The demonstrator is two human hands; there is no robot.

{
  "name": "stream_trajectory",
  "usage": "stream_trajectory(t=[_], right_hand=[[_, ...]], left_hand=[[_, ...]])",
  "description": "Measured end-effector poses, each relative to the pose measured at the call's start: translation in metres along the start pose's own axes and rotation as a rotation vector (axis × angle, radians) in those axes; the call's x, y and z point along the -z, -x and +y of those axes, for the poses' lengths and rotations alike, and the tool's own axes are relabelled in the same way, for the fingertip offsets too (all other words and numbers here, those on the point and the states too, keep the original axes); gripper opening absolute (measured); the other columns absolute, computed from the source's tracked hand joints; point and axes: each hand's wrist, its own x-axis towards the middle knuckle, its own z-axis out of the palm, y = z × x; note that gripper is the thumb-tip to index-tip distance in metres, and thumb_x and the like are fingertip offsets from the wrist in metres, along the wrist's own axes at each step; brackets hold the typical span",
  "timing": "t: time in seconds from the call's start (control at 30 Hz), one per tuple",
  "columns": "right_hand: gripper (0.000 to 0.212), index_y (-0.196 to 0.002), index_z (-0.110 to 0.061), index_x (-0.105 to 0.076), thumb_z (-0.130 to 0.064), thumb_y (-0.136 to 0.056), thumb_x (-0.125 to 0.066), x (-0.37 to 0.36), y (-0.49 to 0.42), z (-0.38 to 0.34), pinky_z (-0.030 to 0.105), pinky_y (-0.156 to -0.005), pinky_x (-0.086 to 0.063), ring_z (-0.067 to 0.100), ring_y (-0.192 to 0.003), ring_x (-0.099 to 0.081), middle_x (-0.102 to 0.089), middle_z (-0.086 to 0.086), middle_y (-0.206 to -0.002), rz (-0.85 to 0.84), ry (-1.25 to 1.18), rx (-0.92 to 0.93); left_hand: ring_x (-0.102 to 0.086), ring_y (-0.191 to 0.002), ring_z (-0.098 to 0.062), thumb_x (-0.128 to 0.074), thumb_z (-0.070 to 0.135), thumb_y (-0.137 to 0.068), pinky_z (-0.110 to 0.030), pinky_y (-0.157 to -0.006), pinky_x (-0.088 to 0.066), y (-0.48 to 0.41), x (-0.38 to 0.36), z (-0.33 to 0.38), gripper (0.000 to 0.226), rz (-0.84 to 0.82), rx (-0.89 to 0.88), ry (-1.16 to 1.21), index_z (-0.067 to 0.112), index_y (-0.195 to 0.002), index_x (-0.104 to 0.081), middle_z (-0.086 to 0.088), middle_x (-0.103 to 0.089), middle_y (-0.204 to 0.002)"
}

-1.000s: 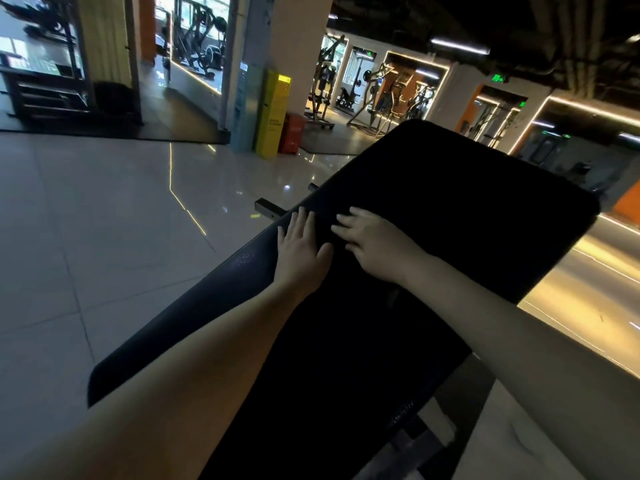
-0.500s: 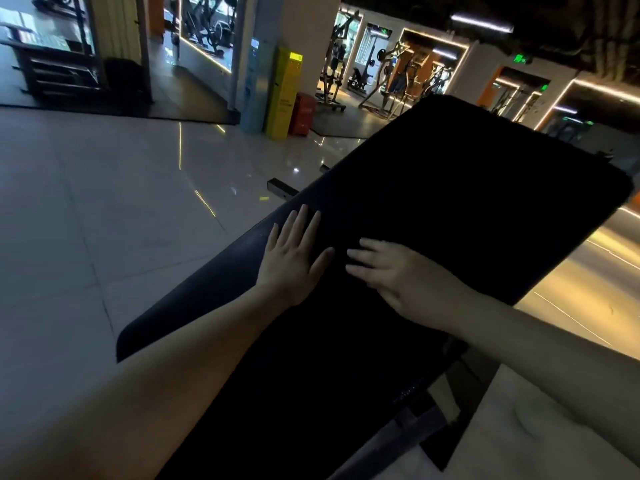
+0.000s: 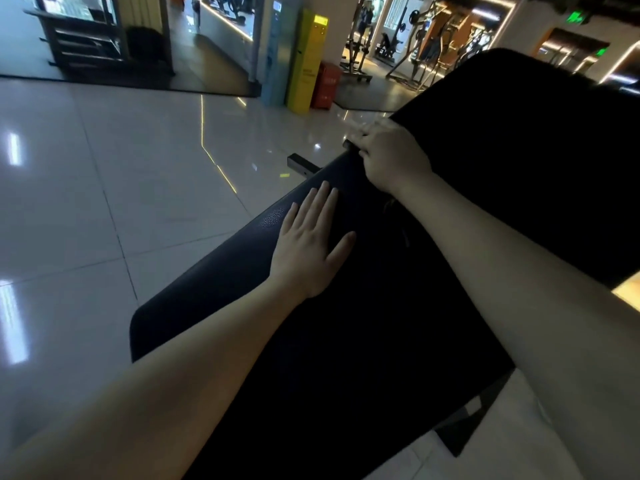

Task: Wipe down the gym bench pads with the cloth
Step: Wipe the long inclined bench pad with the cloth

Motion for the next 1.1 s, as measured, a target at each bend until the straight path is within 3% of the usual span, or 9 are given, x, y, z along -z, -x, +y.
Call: stream_trajectory(t=[0.13, 0.3, 0.43, 0.6, 0.77, 0.9, 1.1], right_hand=[[0.043, -0.141, -0.012, -0.05, -0.012, -0.099, -0.043, 0.005, 0.029, -0.018, 0.038, -0.118, -0.021, 0.027, -0.144, -0.027, -0.043, 0.006, -0.15, -0.023, -0.013, -0.024], [0.045, -0.147, -0.014, -0.04, -0.012, -0.102, -0.04, 0.019, 0.095, -0.045, 0.036, -0.12, -0.014, 0.023, -0.148, -0.016, -0.03, 0.004, -0.158, -0.163, -0.078, -0.013], [0.046, -0.147, -0.016, -0.041, -0.011, -0.101, -0.044, 0.03, 0.167, -0.059, 0.041, -0.12, -0.014, 0.024, -0.148, -0.016, -0.03, 0.004, -0.158, -0.242, -0.098, 0.136], [0.04, -0.129, -0.007, -0.062, -0.003, -0.089, -0.059, 0.032, 0.216, -0.053, 0.047, -0.111, -0.027, 0.037, -0.137, -0.04, -0.053, 0.014, -0.141, -0.233, -0.206, 0.377], [0.037, -0.125, -0.003, -0.063, -0.001, -0.089, -0.057, 0.015, 0.149, -0.039, 0.053, -0.111, -0.032, 0.041, -0.132, -0.045, -0.055, 0.019, -0.137, -0.119, -0.101, 0.228], [0.039, -0.135, -0.004, -0.055, -0.007, -0.097, -0.045, 0.007, 0.058, -0.024, 0.046, -0.117, -0.025, 0.036, -0.14, -0.034, -0.046, 0.015, -0.147, -0.058, -0.046, 0.06], [0.04, -0.134, -0.01, -0.057, -0.011, -0.095, -0.045, -0.01, 0.007, -0.021, 0.045, -0.115, -0.025, 0.033, -0.139, -0.034, -0.051, 0.01, -0.142, -0.008, 0.017, -0.001]], left_hand=[[0.01, -0.15, -0.009, -0.021, 0.058, -0.098, -0.032, -0.123, 0.007, 0.001, 0.001, 0.003, 0.074, -0.019, 0.075, 0.008, 0.019, -0.159, -0.003, 0.001, 0.004, -0.165], [0.004, -0.152, -0.017, -0.026, 0.042, -0.105, -0.038, -0.124, 0.003, 0.003, 0.002, 0.001, 0.063, 0.011, 0.154, 0.003, 0.013, -0.158, -0.007, -0.006, 0.0, -0.166], [0.004, -0.152, -0.018, -0.029, 0.037, -0.106, -0.036, -0.124, 0.004, 0.002, 0.004, 0.002, 0.062, 0.014, 0.175, -0.005, 0.01, -0.158, -0.007, -0.007, 0.0, -0.166], [0.002, -0.153, -0.019, -0.023, 0.038, -0.106, -0.037, -0.124, 0.003, 0.002, 0.001, -0.003, 0.061, 0.034, 0.178, -0.043, 0.01, -0.158, -0.008, -0.009, -0.002, -0.166], [0.006, -0.152, -0.017, -0.016, 0.046, -0.103, -0.035, -0.123, 0.005, 0.001, 0.001, -0.005, 0.065, -0.011, 0.203, -0.081, 0.012, -0.158, -0.004, -0.007, 0.002, -0.166], [0.008, -0.152, -0.015, -0.005, 0.053, -0.091, -0.033, -0.122, 0.008, 0.0, 0.001, -0.005, 0.077, -0.022, 0.213, -0.06, 0.015, -0.158, -0.002, -0.005, 0.004, -0.166], [0.011, -0.151, -0.012, 0.004, 0.057, -0.082, -0.031, -0.119, 0.013, 0.0, -0.003, -0.003, 0.087, -0.014, 0.205, -0.015, 0.017, -0.158, -0.001, -0.001, 0.006, -0.166]])
